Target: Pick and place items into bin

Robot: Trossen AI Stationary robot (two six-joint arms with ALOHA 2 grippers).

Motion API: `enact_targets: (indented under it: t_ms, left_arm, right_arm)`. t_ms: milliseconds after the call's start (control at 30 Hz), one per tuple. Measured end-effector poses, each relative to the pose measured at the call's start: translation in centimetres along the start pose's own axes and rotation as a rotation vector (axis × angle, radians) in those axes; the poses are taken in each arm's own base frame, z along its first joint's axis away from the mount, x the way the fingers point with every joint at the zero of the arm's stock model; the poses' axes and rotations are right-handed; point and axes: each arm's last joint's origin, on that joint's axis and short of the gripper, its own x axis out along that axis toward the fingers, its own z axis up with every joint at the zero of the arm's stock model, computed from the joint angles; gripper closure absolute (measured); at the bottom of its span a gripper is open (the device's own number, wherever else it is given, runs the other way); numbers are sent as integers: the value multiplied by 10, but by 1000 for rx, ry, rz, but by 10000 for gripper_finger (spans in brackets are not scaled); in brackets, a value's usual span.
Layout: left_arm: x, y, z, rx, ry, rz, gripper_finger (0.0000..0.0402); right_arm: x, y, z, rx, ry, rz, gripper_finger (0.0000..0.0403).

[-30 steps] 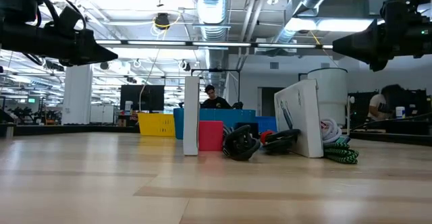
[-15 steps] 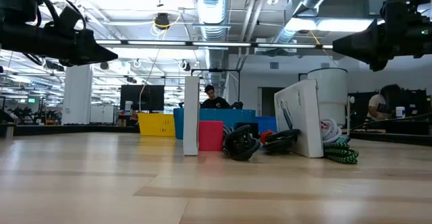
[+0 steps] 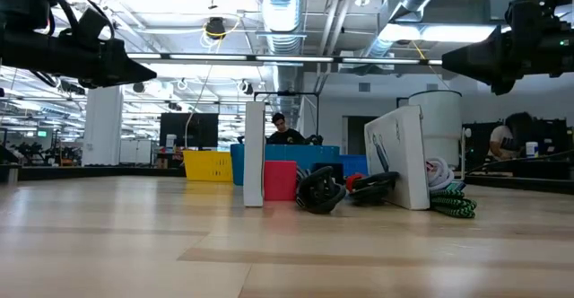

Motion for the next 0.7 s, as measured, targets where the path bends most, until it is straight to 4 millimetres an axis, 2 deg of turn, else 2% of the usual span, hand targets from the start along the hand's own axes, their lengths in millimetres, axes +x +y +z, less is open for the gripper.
enact_targets:
  t_ms: [367,433,533,700]
  left_arm:
    - [0,0,0,1,0,0,236]
    - [0,0,0,-1,1,0,236]
    - [0,0,0,-1,0,0,236]
    - [0,0,0,-3,0,0,236]
  right_arm:
    - [0,0,0,4,-4,0,290]
    - [0,0,2,70,-23,1,290]
    - [0,0,10,261,-98,11,290]
    - [-6,-3,34,438,-334,43,290]
